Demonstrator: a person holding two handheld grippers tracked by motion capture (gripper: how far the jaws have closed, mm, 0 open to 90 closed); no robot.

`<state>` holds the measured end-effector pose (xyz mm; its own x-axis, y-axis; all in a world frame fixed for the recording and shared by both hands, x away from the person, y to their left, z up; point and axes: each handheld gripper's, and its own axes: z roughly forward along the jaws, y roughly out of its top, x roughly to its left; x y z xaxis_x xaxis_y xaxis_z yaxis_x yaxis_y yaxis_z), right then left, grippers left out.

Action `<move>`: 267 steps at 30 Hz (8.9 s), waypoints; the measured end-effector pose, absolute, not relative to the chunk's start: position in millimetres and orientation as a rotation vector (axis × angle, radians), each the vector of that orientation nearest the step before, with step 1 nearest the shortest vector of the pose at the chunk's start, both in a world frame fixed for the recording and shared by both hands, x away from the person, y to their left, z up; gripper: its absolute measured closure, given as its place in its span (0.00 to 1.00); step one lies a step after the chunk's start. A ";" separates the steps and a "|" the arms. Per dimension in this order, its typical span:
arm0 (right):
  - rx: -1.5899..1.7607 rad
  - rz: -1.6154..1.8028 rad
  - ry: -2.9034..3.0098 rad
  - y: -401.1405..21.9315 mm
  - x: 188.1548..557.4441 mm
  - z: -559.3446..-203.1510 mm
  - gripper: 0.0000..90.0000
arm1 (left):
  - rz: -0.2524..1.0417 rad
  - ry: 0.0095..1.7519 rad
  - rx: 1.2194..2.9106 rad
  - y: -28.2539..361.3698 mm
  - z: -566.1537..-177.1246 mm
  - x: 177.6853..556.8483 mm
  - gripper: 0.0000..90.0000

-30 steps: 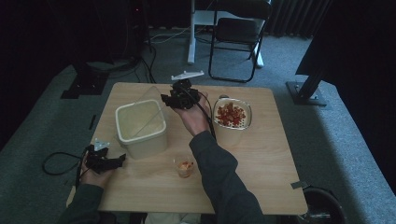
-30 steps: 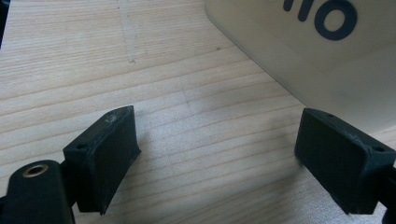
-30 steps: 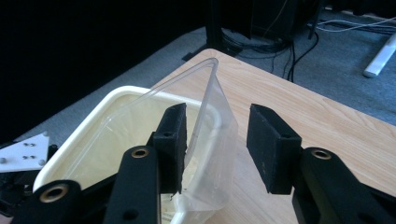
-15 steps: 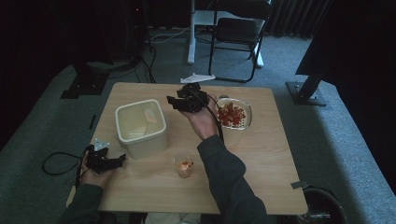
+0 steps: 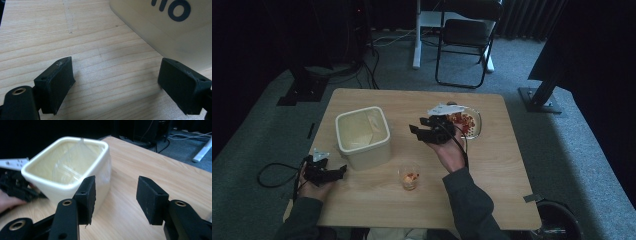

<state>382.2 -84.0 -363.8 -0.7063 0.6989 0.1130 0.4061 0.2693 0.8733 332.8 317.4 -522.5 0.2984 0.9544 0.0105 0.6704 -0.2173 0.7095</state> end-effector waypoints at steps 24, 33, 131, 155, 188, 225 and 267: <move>0.994 1.359 2.285 -164.7 312.1 -445.7 0.46 | 0.613 1.444 1.971 317.1 -522.5 332.6 0.15; 0.928 1.349 2.348 -162.5 294.1 -469.7 0.34 | 0.613 1.443 1.974 316.8 -522.4 331.7 0.15; 1.099 1.188 1.640 -260.1 339.5 -424.5 0.38 | 0.613 1.443 1.972 316.1 -522.5 331.4 0.15; 1.115 1.108 1.683 -264.2 391.6 -414.1 0.38 | 0.613 1.443 1.972 316.1 -522.5 331.4 0.15; 0.985 0.781 1.761 -245.8 432.7 -383.0 0.39 | 0.613 1.443 1.973 316.1 -522.5 331.6 0.15; 0.189 -0.156 1.866 -166.1 429.0 -386.7 0.40 | 0.612 1.443 1.973 316.1 -522.4 331.5 0.15; -0.082 -0.433 1.903 -158.3 431.3 -389.1 0.41 | 0.613 1.443 1.973 316.1 -522.5 331.6 0.15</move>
